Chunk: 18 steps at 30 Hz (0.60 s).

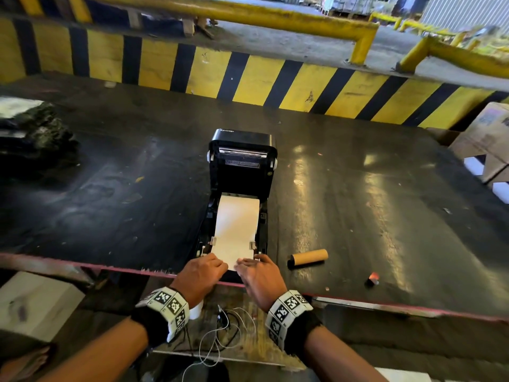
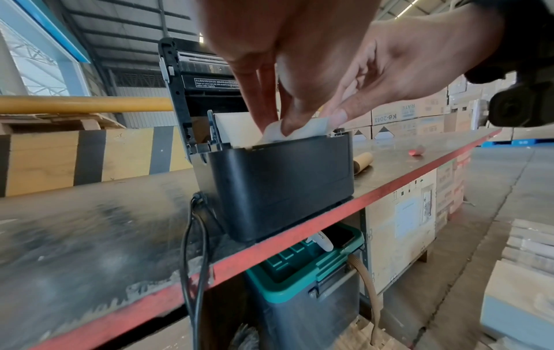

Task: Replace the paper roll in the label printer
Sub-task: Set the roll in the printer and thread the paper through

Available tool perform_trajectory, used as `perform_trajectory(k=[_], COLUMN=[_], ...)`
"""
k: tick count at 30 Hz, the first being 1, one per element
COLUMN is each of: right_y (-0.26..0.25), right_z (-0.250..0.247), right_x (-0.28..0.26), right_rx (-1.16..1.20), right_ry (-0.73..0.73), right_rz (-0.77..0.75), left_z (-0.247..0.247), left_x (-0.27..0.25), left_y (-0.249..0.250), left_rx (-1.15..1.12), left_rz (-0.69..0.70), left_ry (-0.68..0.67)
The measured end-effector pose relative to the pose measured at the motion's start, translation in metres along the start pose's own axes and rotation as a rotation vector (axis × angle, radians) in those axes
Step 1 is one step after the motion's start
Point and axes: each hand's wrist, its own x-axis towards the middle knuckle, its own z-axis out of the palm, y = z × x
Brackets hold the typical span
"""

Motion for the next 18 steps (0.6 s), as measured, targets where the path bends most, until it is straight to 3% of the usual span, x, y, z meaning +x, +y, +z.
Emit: perform_trajectory(k=[18], right_y=[-0.029], right_z=[0.019], right_x=[-0.048], right_rx=[0.012], right_ry=[0.027], right_rz=[-0.046], left_z=[0.011], left_x=[-0.051], left_y=[0.031], left_rx=[0.017], left_rz=[-0.037], left_ry=[-0.044])
